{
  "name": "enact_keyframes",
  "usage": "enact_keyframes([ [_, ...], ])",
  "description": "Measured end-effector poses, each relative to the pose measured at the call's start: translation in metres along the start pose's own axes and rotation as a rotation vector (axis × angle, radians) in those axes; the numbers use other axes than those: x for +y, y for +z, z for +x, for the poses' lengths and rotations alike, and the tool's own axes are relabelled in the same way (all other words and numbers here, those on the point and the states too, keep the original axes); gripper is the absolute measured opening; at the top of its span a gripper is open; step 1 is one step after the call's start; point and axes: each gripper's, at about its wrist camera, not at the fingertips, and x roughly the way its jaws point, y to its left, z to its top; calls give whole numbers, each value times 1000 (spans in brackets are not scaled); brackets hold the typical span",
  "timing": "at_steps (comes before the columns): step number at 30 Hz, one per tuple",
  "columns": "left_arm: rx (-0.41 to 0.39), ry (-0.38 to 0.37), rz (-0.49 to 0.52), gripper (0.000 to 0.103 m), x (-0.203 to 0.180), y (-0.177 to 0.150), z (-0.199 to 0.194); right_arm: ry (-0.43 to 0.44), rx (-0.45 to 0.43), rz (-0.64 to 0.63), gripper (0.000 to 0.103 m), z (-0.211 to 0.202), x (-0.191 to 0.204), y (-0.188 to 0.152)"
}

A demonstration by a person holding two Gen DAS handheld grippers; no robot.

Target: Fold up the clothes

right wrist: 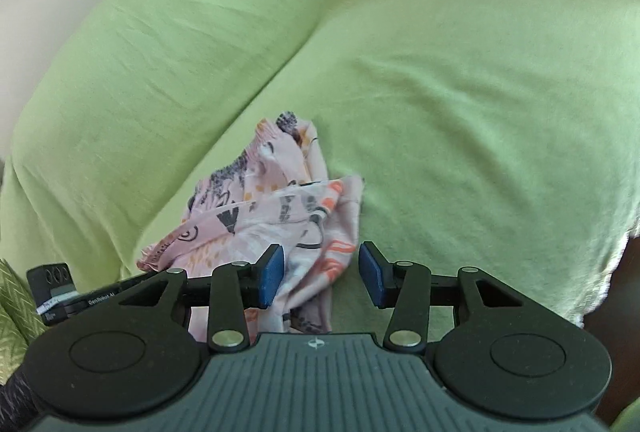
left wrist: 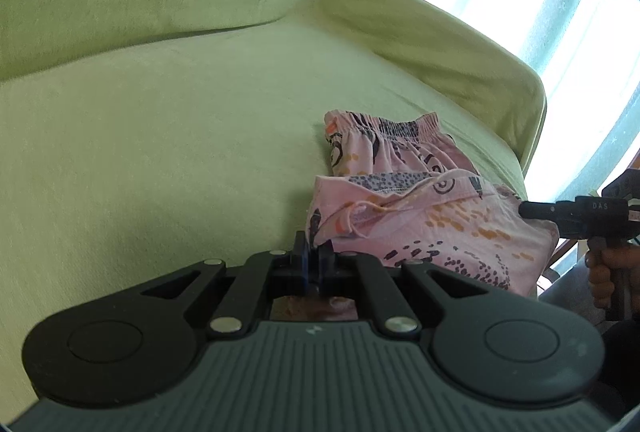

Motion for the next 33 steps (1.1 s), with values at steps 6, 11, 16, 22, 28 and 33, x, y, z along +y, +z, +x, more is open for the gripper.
enact_keyframes([
  [6,-19,-14,-19,3,3,-3,-1,76,-47,130,33,9,-24,22],
  [11,-59,1,21,2,-9,-4,-15,43,-51,61,5,7,-14,21],
  [16,-174,-43,12,2,-13,9,-53,18,-189,-117,4,-22,16,20],
  [22,-124,-39,-104,2,22,43,-17,98,-269,-138,3,-18,24,52],
  [28,-63,-39,-201,2,48,45,22,56,-179,-43,3,38,-8,72],
  [33,-87,-83,-313,2,64,47,30,38,-160,-34,4,54,-12,76],
])
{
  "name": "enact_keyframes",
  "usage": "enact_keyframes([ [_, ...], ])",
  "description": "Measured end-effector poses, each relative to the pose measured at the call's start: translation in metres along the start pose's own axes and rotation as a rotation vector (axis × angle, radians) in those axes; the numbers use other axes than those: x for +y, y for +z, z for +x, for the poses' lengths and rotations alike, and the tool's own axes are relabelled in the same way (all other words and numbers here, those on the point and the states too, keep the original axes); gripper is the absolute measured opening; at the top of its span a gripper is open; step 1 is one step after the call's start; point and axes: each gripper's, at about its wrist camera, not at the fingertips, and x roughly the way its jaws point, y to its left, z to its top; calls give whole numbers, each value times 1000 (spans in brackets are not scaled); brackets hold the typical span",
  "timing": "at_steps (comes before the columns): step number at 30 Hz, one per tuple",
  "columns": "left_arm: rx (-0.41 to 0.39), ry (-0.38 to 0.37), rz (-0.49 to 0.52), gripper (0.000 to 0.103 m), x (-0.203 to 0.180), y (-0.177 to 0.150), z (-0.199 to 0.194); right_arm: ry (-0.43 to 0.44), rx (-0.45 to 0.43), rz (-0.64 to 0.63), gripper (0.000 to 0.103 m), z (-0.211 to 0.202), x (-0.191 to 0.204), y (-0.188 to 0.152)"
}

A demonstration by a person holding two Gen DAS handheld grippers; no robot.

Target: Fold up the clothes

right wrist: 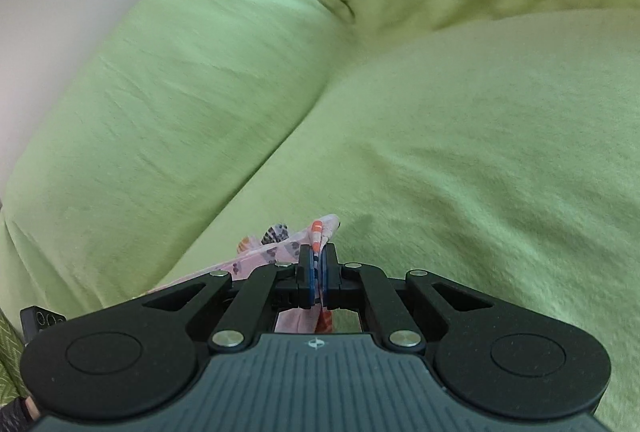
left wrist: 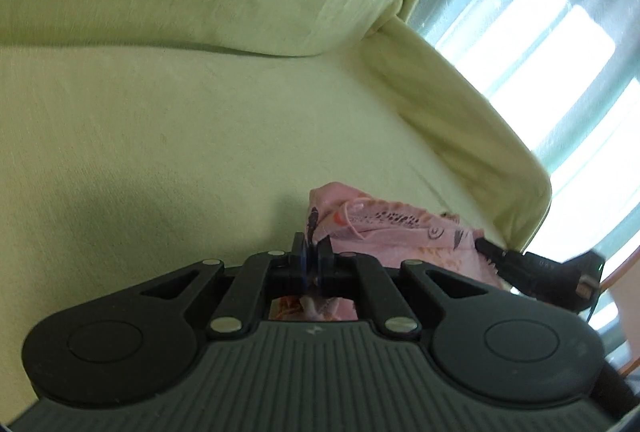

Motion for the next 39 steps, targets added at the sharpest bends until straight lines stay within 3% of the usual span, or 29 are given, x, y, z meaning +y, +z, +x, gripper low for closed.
enact_keyframes([
  [3,-6,-14,-112,3,14,3,1,2,-27,-4,4,2,3,3],
  [6,-14,5,-161,8,20,4,0,-16,-21,-1,4,6,2,3],
  [9,-52,76,-261,8,36,7,-9,-57,-24,24,8,7,0,4],
  [11,-72,135,-248,8,37,11,-19,-134,-71,2,13,-5,1,8],
  [13,-71,167,-161,8,24,13,-28,-202,-116,-8,13,-20,1,12],
  [16,-40,201,43,17,-14,4,-38,-213,-141,11,14,-38,3,14],
  [18,-21,220,194,22,-41,-8,-41,-202,-132,-10,16,-44,12,12],
  [24,52,193,577,23,-101,-66,-36,-110,-38,-96,24,-51,58,-5],
  [28,87,231,636,26,-94,-85,-26,-22,94,-279,24,-42,94,-27],
  [31,68,270,603,29,-75,-80,-34,36,273,-443,22,-24,112,-48],
  [33,54,335,615,27,-72,-75,-44,-41,334,-536,20,-20,116,-63],
  [35,44,389,675,26,-74,-75,-55,-125,321,-556,16,-23,114,-61],
  [37,41,430,809,26,-86,-86,-64,-186,281,-546,19,-31,110,-54],
  [39,49,454,1025,31,-104,-112,-70,-184,229,-530,23,-42,109,-44],
])
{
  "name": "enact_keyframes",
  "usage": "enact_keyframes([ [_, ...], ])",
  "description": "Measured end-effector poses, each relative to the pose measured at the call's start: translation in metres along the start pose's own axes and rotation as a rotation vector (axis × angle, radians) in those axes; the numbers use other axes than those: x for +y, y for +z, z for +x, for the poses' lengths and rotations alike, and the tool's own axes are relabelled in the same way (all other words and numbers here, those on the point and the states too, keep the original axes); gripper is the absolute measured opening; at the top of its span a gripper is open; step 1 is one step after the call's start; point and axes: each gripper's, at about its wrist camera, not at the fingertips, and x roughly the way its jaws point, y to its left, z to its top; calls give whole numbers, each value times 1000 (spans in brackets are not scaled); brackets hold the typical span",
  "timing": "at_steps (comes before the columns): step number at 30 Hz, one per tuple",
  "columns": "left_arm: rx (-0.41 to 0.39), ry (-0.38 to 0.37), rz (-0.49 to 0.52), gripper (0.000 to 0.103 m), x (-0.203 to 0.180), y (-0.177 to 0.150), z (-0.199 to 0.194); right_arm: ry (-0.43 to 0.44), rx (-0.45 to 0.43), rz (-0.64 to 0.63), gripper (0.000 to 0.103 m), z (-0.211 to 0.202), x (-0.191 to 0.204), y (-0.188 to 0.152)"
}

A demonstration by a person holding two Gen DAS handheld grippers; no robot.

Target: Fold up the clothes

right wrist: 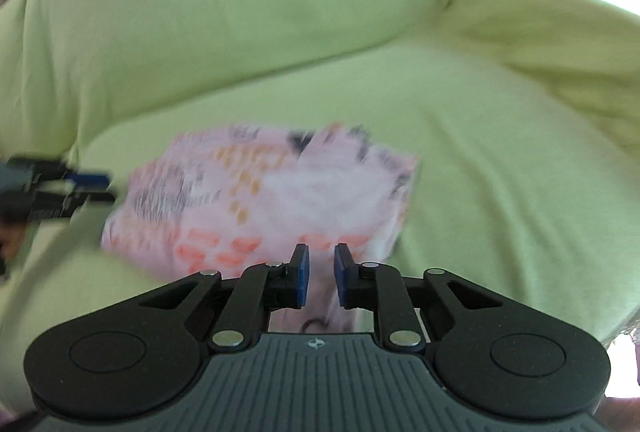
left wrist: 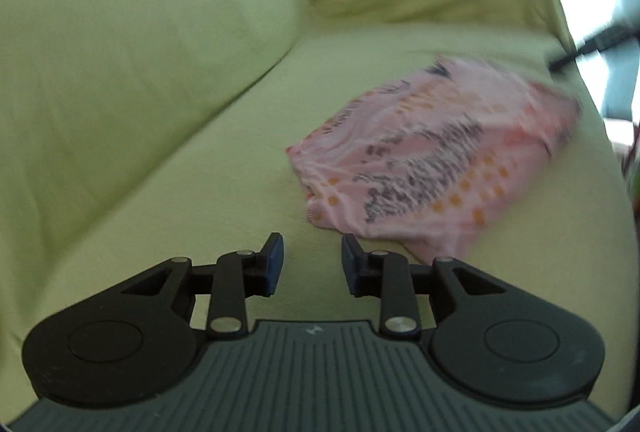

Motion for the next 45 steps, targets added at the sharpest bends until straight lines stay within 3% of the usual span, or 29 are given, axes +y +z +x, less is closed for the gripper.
enact_keyframes([
  [4,-49,23,370,36,-61,-6,-14,30,-27,-136,25,-12,22,-1],
  [7,-66,39,533,41,-92,-9,-8,18,27,-336,25,-5,56,-19],
  [13,-73,120,612,33,-111,-7,13,-190,53,-787,25,4,105,-67],
  [14,-71,127,633,27,-114,-8,16,-223,51,-842,25,6,109,-74],
  [15,-63,127,649,14,-115,-9,18,-247,49,-869,25,8,109,-79],
  [16,-52,123,663,9,-117,-10,20,-264,47,-897,27,10,109,-83],
  [19,-58,118,601,7,-112,-11,20,-297,35,-987,42,18,116,-94],
  [22,-51,110,560,6,-105,-11,20,-319,12,-1068,42,28,125,-103],
  [24,-48,109,555,6,-100,-12,22,-325,0,-1084,39,35,128,-105],
  [28,-53,101,560,6,-95,-14,23,-368,26,-1081,11,44,115,-103],
  [40,-46,83,575,9,-91,-16,19,-461,112,-944,8,44,63,-95],
  [45,-12,95,460,14,-73,-22,3,-493,151,-866,7,38,56,-88],
])
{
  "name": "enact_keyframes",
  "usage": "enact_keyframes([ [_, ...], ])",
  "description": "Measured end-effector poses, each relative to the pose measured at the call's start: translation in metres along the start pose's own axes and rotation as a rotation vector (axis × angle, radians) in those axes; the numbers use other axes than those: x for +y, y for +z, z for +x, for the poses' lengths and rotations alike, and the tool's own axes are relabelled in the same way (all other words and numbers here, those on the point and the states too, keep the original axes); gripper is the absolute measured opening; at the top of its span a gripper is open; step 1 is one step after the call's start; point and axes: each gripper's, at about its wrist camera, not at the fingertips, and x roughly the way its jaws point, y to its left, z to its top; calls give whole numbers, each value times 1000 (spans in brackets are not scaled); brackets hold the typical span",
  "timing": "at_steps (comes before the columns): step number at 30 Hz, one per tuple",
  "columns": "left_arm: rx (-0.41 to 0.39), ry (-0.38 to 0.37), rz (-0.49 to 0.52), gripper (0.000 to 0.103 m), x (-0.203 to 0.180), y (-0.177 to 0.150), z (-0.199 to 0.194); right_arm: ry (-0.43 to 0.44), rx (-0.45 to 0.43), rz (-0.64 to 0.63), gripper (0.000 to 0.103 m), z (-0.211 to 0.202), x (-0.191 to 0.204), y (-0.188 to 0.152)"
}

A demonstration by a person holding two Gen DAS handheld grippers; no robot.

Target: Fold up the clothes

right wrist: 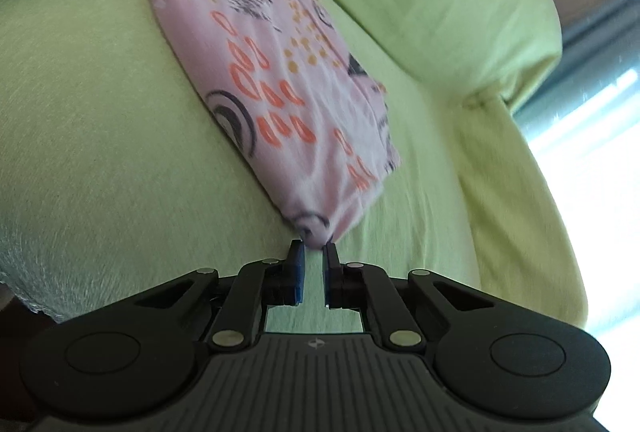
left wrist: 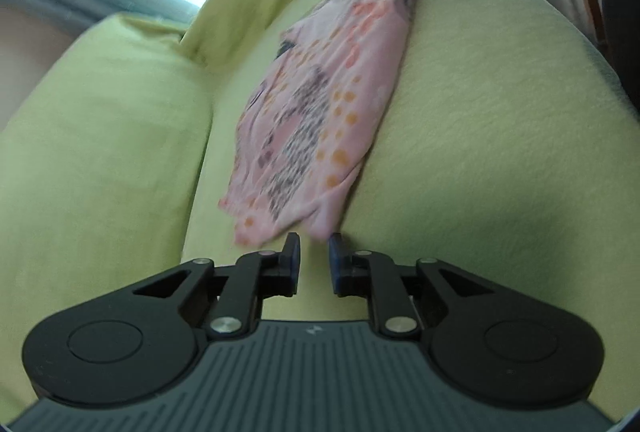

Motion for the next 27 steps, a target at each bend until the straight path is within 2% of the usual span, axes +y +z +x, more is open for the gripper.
enact_keyframes([
  [2,3,7,-90,14,13,-2,-7,-5,-21,42,10,-7,-8,2],
  [4,-20,22,-177,16,24,2,-15,-3,-57,91,17,-13,-17,6],
  [7,-73,-1,-242,21,32,20,-13,78,-121,211,17,-17,-29,14],
  [9,-89,-40,-198,22,23,31,-8,150,-159,274,17,-17,-33,21],
  [11,-92,-45,-111,26,10,35,-9,196,-181,273,17,-17,-31,32],
  [15,-50,-25,61,25,-16,27,-5,226,-208,151,18,-26,-5,48],
  [16,-37,-22,93,22,-21,25,-1,236,-210,119,19,-25,1,50],
  [17,-31,-11,115,6,-24,23,2,240,-211,83,21,-25,9,51],
  [18,-27,3,135,4,-28,21,5,232,-217,48,27,-24,16,52],
  [20,-24,11,152,4,-29,16,6,215,-227,-18,28,-23,31,53],
  [25,24,26,165,0,-27,-2,5,209,-206,-3,9,-20,26,53],
  [27,36,39,136,0,-22,-6,3,211,-191,12,7,-19,23,49],
])
